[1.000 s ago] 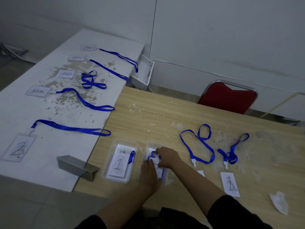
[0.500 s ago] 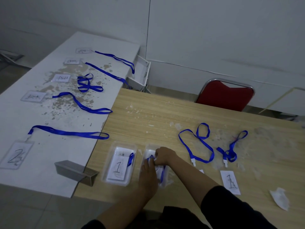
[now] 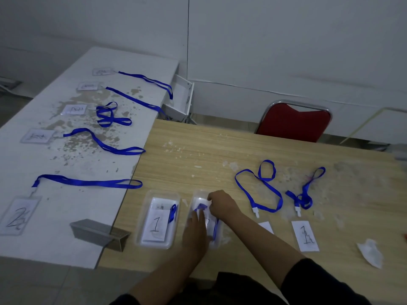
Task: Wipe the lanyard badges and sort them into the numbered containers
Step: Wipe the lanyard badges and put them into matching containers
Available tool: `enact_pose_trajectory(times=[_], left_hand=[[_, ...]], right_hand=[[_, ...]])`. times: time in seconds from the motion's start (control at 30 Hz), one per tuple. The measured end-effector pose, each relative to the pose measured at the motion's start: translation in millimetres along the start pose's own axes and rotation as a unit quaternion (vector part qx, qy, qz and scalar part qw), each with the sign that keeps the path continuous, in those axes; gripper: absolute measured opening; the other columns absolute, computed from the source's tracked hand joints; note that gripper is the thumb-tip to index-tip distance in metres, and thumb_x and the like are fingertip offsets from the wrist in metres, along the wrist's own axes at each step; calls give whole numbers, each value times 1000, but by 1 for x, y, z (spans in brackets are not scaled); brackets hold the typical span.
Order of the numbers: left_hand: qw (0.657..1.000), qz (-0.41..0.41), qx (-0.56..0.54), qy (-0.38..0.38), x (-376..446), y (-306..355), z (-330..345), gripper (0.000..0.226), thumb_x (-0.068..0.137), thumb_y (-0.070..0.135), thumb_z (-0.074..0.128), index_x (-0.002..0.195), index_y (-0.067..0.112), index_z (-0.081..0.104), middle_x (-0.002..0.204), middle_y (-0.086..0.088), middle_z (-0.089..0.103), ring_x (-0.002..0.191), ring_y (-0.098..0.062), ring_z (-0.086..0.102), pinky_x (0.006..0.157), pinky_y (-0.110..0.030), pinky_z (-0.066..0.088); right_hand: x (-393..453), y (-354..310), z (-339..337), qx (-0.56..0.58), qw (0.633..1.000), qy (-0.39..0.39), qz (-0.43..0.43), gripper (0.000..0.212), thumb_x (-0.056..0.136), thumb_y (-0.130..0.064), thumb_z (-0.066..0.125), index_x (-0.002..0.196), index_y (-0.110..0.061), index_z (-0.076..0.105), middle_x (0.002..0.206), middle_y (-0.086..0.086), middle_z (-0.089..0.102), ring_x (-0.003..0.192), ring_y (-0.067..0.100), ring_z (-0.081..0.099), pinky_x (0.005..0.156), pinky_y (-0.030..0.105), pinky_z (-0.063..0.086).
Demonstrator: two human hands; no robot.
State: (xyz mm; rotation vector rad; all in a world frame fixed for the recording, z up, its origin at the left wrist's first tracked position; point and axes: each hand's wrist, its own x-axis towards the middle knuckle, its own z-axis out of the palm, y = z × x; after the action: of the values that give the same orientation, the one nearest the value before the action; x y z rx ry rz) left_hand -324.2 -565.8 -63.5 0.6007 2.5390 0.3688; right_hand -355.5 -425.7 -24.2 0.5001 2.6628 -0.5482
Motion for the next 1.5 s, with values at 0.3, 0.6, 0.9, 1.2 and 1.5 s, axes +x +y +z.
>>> enact_pose_trajectory(times=[0.3,0.6,0.9,1.2,1.5], left_hand=[[995,54,-82,34,-5,-4,-34,44,96,1,43,140,2,39,143,-18,41,131,-32,43,108,-36,38],[977,-33,-168,130,-9,-20,-59,43,90,-1,49,132,6,44,126,-12,49,118,-25,46,98,-34,44],[983,-38,-154,89,-13,-18,-50,36,88,-6,51,123,0,47,117,-15,55,104,-23,55,80,-24,45],[987,-25,-2,161,-12,-4,-48,58,88,9,46,144,6,28,135,-12,38,123,-25,42,105,-29,35],[974,142,-90,151,13,78,-41,52,82,8,63,132,5,49,126,-15,45,115,-32,45,95,-37,40]], right_hand=[[-17,17,0,66,997,38,13,28,88,-6,52,106,-14,72,112,7,67,101,21,63,86,34,54],[-38,16,14,48,995,86,20,21,87,-23,54,96,-17,72,96,1,68,89,18,63,79,34,56],[-40,24,27,91,994,65,12,29,92,-17,51,114,-19,69,119,2,63,112,17,55,94,28,44],[-54,22,12,44,983,175,-38,29,89,-22,46,102,-26,72,101,-2,68,97,21,57,91,36,41],[-100,101,-2,189,942,274,33,17,88,-20,57,96,-25,71,93,-8,68,84,8,60,73,20,45]])
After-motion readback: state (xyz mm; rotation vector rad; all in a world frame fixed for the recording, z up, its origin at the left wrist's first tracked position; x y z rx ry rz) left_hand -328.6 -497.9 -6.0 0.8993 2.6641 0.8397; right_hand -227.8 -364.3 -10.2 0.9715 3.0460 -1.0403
